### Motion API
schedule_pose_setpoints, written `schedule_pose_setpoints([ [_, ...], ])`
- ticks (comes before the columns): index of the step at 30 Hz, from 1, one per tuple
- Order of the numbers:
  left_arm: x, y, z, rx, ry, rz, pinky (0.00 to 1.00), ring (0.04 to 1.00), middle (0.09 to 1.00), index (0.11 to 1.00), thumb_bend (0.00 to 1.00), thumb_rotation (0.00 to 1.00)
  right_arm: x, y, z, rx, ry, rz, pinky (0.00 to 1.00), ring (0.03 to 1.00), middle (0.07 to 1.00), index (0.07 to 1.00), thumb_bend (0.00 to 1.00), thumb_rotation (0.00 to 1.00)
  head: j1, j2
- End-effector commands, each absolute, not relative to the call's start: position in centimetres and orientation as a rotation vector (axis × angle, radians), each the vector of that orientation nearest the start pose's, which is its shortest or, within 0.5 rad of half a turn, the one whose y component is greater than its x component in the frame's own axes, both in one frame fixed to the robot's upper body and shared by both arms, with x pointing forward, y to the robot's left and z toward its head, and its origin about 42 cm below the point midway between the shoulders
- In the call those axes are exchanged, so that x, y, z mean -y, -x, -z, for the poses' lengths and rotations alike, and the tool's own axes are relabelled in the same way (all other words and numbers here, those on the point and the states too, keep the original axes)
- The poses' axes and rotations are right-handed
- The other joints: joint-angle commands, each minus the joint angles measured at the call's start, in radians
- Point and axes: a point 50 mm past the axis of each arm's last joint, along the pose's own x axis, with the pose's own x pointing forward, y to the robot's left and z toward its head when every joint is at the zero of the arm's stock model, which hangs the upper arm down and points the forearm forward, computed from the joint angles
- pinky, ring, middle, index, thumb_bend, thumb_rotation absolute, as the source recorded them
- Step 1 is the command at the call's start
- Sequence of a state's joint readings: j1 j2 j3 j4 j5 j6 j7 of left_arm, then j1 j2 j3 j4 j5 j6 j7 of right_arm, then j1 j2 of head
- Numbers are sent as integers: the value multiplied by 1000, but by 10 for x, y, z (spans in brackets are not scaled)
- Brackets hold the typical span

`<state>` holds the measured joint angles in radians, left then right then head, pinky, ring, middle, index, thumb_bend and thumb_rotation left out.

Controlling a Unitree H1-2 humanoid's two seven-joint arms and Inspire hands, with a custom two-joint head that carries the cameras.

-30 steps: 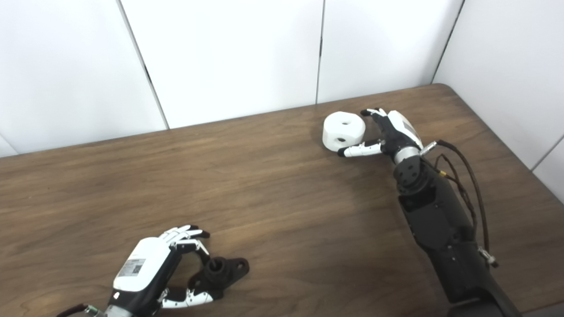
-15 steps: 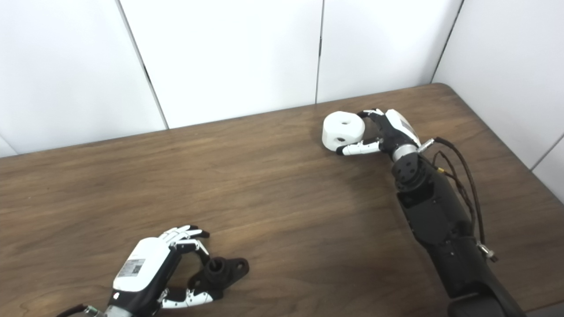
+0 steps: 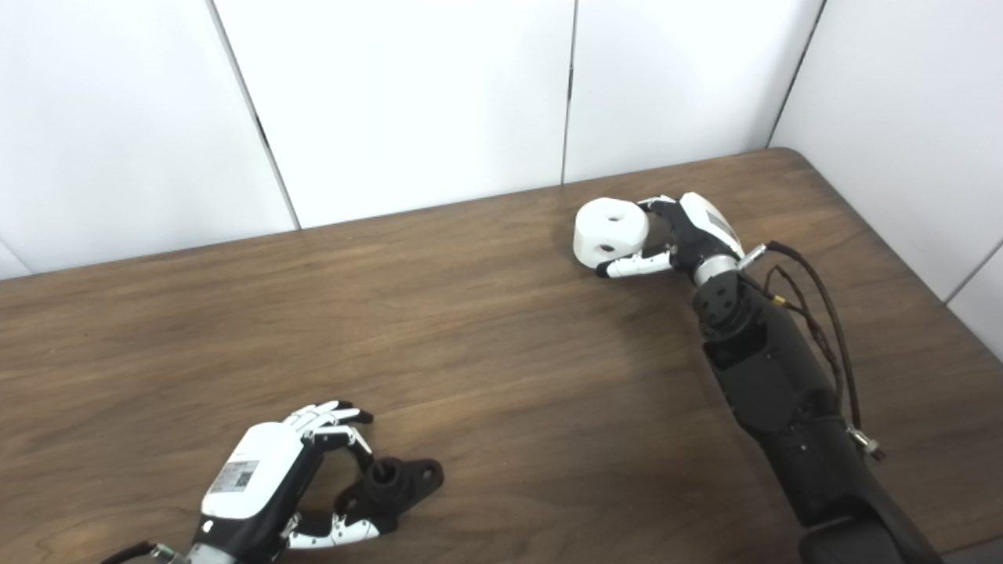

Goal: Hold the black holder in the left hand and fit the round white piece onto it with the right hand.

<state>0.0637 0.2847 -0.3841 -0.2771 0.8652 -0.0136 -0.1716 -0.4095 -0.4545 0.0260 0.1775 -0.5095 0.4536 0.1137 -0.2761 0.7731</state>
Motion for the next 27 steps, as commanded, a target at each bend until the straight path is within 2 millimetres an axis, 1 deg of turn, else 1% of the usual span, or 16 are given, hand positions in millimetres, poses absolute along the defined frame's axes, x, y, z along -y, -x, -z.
schedule_pose_setpoints([
  [1, -196, -227, -107, 89, -1149, 528, 868, 874, 805, 487, 521, 58, 358, -421, -231, -113, 935, 213, 911, 998, 939, 770, 773, 295, 3, 0],
  [15, -192, -224, -107, 90, -1159, 537, 871, 873, 802, 487, 522, 56, 356, -421, -229, -108, 938, 209, 904, 998, 927, 748, 762, 276, 8, 4],
  [27, -190, -222, -106, 84, -1149, 542, 870, 872, 799, 487, 523, 55, 353, -422, -234, -91, 924, 223, 893, 973, 913, 736, 762, 261, 13, 7],
])
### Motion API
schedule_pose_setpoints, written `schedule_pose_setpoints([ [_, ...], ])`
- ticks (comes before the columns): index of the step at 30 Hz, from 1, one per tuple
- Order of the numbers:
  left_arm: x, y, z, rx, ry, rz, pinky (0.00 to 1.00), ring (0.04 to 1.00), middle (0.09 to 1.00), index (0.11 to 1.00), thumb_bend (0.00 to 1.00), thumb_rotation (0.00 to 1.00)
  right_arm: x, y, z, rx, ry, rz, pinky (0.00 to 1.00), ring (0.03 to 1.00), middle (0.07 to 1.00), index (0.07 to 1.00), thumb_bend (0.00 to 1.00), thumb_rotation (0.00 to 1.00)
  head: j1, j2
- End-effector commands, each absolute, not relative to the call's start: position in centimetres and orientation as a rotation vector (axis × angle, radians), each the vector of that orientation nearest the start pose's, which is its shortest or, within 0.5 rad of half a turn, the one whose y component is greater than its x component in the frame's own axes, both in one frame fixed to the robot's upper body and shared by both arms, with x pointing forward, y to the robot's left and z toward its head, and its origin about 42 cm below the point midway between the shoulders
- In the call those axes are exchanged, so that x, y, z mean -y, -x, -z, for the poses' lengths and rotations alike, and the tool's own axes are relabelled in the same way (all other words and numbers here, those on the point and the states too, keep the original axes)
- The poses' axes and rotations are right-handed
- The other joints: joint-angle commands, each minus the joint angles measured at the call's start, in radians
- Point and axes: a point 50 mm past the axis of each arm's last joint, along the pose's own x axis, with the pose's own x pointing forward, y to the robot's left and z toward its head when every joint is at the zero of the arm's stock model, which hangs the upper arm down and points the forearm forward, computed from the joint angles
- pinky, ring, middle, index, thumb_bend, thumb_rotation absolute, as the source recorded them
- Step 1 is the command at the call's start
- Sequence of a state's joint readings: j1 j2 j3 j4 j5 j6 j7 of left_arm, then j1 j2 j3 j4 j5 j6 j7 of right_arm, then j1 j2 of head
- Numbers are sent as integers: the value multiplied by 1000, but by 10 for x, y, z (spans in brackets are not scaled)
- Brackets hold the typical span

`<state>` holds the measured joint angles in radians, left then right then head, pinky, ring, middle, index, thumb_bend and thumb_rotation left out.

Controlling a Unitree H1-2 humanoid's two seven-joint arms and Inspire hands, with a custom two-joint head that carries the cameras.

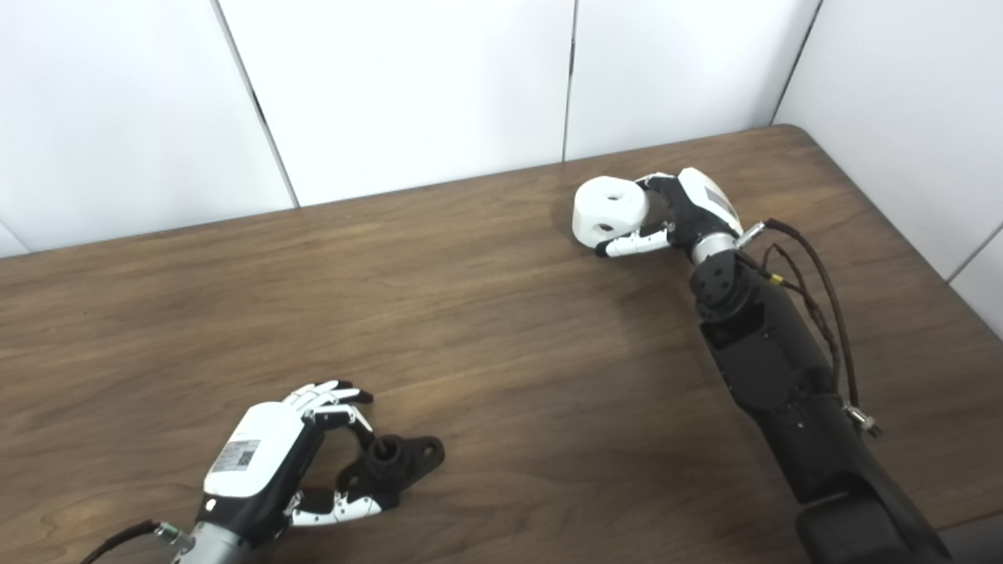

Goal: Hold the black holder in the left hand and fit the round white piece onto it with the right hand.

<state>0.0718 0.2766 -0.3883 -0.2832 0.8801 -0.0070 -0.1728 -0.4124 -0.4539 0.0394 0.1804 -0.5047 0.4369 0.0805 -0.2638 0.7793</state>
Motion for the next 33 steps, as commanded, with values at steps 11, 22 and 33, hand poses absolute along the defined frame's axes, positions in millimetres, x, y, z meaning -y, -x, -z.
schedule_pose_setpoints([
  [11, -188, -220, -105, 89, -1170, 551, 865, 866, 798, 486, 522, 56, 349, -421, -235, -80, 915, 225, 861, 944, 896, 721, 753, 245, 4, 5],
  [22, -186, -220, -106, 83, -1161, 550, 869, 868, 797, 486, 523, 55, 349, -420, -233, -62, 885, 237, 895, 949, 885, 688, 745, 196, 5, 9],
  [33, -186, -220, -107, 84, -1162, 548, 867, 867, 798, 486, 522, 55, 354, -418, -232, -21, 909, 218, 909, 926, 809, 489, 522, 137, 5, 11],
])
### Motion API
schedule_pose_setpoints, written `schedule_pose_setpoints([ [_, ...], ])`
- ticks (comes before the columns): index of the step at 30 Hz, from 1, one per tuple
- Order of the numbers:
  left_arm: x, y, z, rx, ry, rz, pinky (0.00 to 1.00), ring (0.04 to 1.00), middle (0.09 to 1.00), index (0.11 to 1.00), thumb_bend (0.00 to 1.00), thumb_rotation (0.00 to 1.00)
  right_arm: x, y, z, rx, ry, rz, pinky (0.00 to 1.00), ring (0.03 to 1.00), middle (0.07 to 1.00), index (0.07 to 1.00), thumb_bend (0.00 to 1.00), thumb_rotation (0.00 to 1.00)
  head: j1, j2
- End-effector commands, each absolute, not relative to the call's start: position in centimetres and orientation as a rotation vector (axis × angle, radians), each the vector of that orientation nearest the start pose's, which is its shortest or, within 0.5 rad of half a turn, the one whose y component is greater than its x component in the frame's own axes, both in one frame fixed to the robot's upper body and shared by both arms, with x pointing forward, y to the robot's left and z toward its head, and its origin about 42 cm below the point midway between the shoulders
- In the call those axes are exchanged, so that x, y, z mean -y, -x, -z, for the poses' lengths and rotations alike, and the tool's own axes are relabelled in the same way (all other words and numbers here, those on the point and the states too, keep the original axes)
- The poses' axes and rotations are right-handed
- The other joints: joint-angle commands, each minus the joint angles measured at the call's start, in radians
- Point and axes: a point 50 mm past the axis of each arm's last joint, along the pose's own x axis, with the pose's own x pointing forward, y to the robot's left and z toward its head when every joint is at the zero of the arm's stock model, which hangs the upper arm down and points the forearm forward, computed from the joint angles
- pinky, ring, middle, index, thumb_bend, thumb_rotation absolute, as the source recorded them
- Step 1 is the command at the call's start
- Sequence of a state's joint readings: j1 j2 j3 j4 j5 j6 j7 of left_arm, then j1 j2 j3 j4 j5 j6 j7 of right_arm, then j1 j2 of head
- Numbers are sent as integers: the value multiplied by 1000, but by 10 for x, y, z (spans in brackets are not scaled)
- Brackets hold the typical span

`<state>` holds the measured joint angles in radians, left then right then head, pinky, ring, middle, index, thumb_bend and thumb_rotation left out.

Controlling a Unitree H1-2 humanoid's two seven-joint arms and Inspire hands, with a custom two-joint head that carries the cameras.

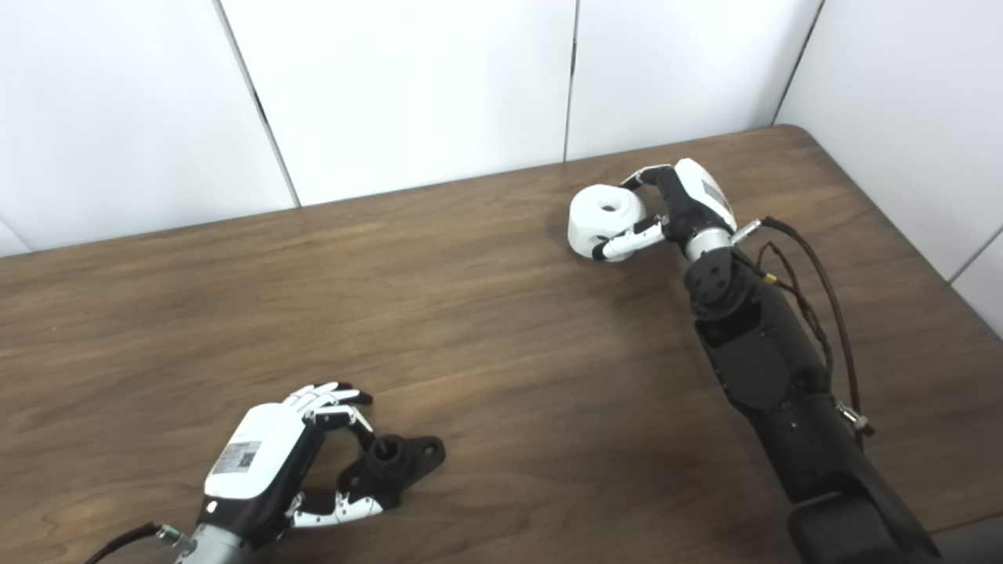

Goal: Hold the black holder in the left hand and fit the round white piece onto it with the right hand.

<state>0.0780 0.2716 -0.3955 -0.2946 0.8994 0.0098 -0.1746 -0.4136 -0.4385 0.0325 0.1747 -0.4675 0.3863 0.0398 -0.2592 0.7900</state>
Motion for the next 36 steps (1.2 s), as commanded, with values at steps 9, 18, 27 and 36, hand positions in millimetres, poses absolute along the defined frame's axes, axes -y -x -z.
schedule_pose_setpoints([
  [9, -185, -220, -109, 84, -1158, 546, 869, 868, 798, 486, 523, 55, 354, -418, -230, -19, 907, 214, 930, 932, 809, 487, 519, 134, 2, 3],
  [18, -183, -221, -109, 83, -1160, 547, 870, 869, 799, 486, 523, 55, 351, -412, -235, -3, 923, 198, 904, 919, 810, 487, 520, 134, 10, 4],
  [27, -177, -222, -111, 76, -1160, 548, 870, 870, 800, 486, 523, 55, 328, -382, -253, 87, 981, 105, 839, 877, 787, 485, 519, 136, 37, 12],
  [36, -167, -224, -113, 71, -1160, 553, 869, 872, 801, 487, 522, 56, 296, -345, -259, 129, 897, 47, 856, 871, 769, 484, 521, 134, 84, 21],
])
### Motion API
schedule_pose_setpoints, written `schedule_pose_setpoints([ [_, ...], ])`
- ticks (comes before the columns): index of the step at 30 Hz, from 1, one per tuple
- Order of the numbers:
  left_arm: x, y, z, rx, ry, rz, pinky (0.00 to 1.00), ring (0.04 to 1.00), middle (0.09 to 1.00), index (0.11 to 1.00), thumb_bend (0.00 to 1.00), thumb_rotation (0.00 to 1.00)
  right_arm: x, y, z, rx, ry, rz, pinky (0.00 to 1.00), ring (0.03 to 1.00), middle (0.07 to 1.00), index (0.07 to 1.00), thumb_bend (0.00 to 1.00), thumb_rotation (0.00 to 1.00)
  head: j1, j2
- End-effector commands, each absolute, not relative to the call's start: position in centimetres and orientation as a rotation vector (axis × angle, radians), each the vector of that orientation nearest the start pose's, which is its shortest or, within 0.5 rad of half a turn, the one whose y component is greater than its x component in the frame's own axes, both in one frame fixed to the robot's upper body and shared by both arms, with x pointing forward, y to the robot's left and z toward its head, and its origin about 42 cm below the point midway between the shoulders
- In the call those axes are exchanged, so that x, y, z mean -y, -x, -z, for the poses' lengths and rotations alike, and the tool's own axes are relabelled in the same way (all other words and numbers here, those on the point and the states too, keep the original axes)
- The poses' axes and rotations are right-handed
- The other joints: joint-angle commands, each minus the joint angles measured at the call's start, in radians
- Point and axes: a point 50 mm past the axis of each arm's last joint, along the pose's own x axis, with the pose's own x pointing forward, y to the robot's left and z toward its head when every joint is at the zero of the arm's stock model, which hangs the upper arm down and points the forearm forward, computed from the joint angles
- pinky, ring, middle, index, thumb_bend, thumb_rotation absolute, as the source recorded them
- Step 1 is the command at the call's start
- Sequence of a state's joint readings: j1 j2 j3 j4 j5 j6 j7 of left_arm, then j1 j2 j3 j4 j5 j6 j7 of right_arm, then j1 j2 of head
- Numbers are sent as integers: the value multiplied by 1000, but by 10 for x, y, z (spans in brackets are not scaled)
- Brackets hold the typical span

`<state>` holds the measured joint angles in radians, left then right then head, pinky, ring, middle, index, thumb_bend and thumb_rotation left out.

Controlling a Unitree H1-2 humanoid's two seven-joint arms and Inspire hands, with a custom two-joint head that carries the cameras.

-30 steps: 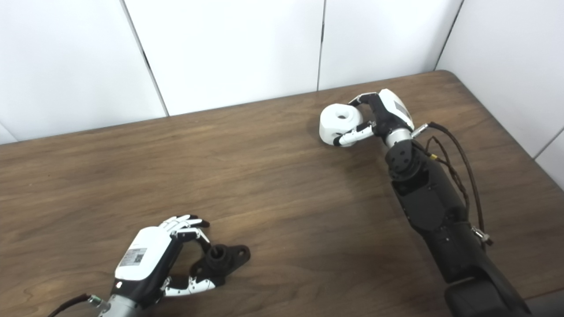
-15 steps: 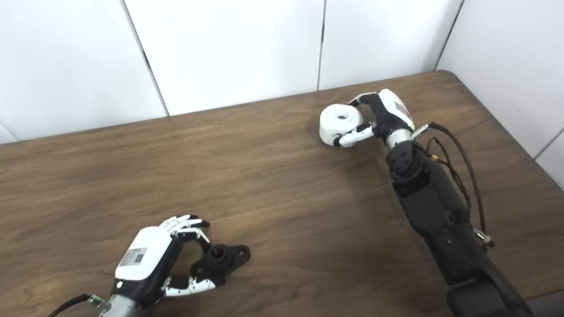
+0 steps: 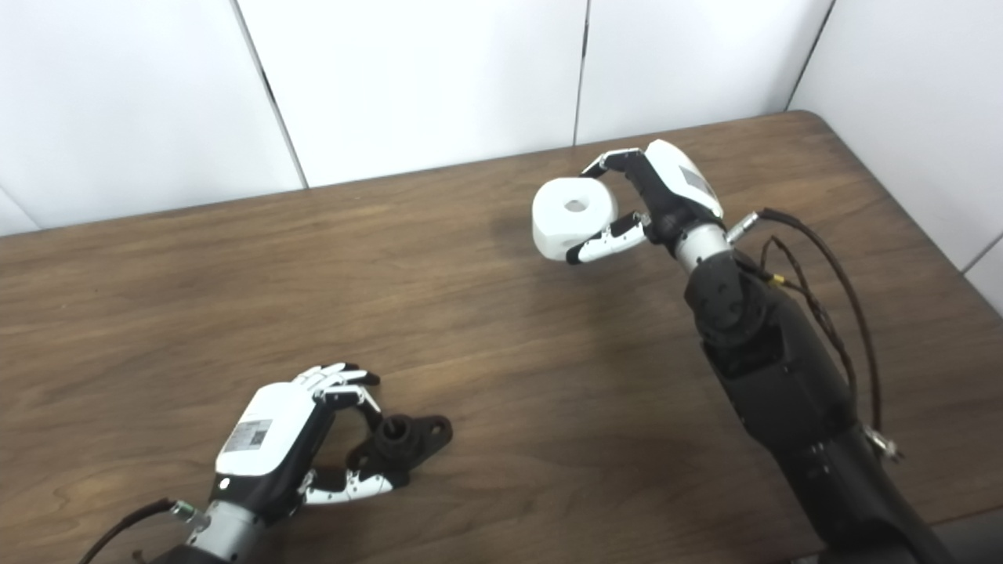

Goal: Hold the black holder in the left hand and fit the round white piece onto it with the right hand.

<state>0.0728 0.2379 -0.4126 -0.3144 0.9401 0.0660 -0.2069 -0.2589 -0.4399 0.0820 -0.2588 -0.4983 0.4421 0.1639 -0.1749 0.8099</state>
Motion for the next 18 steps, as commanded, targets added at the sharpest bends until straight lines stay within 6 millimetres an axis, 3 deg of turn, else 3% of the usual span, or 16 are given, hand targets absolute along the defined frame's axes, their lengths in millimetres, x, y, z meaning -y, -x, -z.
schedule_pose_setpoints([
  [1, -166, -224, -113, 71, -1160, 554, 870, 873, 803, 487, 521, 56, 291, -339, -260, 136, 896, 35, 858, 872, 771, 484, 521, 135, 3, 0],
  [8, -158, -224, -113, 76, -1155, 550, 864, 869, 803, 487, 522, 57, 264, -314, -264, 181, 891, -86, 859, 908, 777, 483, 521, 136, 42, 4],
  [18, -152, -225, -113, 94, -1156, 547, 857, 862, 800, 487, 522, 56, 232, -295, -275, 234, 856, -208, 856, 927, 794, 483, 522, 137, 64, 9],
])
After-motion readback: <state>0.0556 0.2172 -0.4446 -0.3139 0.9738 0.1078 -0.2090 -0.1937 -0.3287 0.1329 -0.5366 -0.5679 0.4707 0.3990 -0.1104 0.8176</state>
